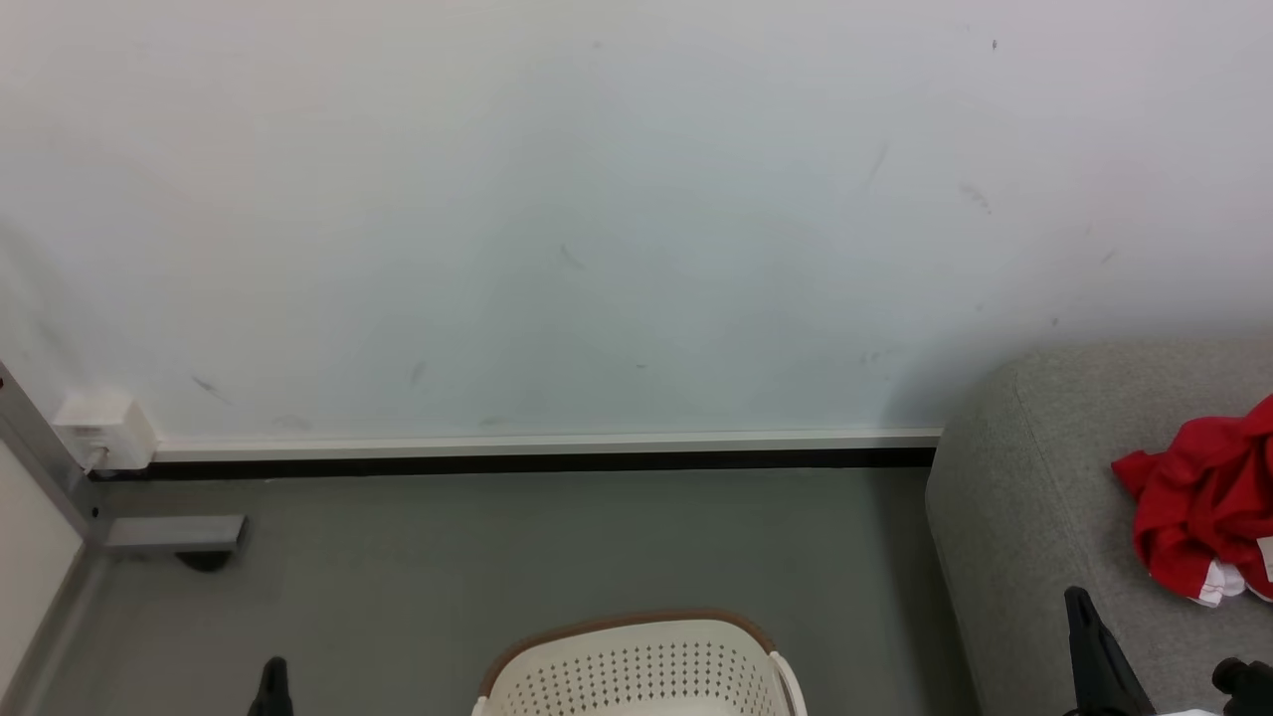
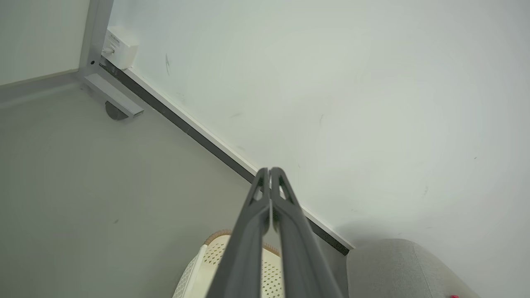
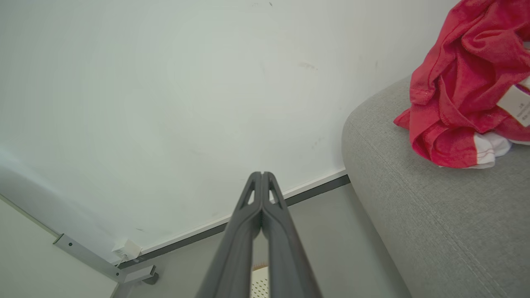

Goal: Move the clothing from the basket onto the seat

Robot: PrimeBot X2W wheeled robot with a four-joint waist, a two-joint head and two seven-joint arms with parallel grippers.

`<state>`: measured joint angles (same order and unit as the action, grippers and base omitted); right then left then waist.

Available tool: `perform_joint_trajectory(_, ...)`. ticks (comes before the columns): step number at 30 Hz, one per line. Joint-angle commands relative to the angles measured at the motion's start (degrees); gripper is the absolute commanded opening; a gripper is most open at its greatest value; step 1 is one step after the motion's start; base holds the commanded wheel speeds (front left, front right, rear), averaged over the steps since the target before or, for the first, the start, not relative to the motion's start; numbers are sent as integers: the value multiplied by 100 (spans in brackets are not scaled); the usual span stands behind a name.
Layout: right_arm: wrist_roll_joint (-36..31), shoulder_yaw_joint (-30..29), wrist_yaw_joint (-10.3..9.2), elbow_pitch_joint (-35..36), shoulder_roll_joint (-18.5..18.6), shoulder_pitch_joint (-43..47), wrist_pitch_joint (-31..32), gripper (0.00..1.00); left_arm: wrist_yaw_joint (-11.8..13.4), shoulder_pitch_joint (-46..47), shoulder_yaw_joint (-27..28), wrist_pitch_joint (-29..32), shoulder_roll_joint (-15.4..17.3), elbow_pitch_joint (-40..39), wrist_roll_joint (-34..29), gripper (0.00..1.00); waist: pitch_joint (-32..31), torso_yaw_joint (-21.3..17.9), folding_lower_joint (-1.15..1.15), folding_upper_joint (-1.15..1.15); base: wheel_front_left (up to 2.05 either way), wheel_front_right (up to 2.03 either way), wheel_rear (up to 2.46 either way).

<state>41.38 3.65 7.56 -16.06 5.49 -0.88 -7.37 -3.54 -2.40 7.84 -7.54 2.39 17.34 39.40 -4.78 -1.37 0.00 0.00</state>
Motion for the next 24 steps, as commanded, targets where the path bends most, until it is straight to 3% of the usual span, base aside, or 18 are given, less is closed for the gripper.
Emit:
perform_joint_trajectory(1, 216, -63, -3, 99, 8, -173, 46, 0, -37, 171, 6, 57, 47, -103, 229, 0, 7, 2, 0, 0, 0, 0, 0)
perform_joint_trajectory(24, 1763, -374, -5, 129, -78, -327, 477, 0, -150, 421, -35, 488, 56, -177, 1843, 0, 117, 34, 0, 0, 0, 0, 0)
